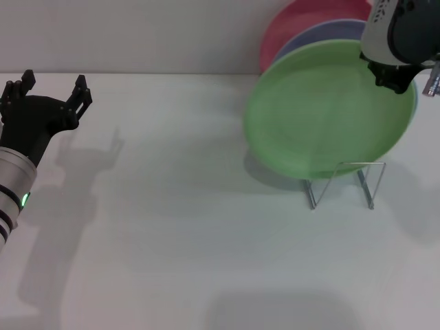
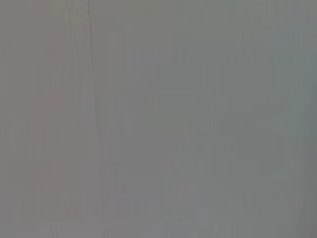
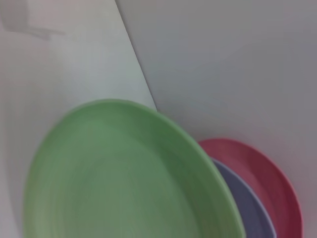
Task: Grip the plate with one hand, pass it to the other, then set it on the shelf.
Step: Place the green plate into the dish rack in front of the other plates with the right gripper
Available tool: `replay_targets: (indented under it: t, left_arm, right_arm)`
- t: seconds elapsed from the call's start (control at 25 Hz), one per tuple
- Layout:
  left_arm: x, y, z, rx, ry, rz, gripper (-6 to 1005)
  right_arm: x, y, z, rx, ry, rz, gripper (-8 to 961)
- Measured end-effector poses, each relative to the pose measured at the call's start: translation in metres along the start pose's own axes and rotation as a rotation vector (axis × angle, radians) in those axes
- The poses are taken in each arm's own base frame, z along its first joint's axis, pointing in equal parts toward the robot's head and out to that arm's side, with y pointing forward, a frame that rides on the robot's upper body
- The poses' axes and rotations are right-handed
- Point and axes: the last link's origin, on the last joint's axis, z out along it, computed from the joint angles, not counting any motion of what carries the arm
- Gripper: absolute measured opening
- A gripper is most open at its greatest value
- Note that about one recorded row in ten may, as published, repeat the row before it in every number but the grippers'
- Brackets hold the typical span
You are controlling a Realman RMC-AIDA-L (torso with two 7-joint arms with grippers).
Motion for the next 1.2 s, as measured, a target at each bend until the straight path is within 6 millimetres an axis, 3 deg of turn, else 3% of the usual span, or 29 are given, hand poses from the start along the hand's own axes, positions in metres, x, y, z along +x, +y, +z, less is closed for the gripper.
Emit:
replay_targets:
  t: [0.76,1.2]
  left_arm:
    - [-0.001,0.003,0.004,-0.009,-0.001,0.008,821]
    - [0.001,0.003,0.007,-0.009,0.011,0.013,820]
  right_arm:
    - [0.004,0.007,0.005,0.029,-0.056,-0.042,49]
    - [-0.037,0.002,0.001,0.076,-0.195,0.03,47]
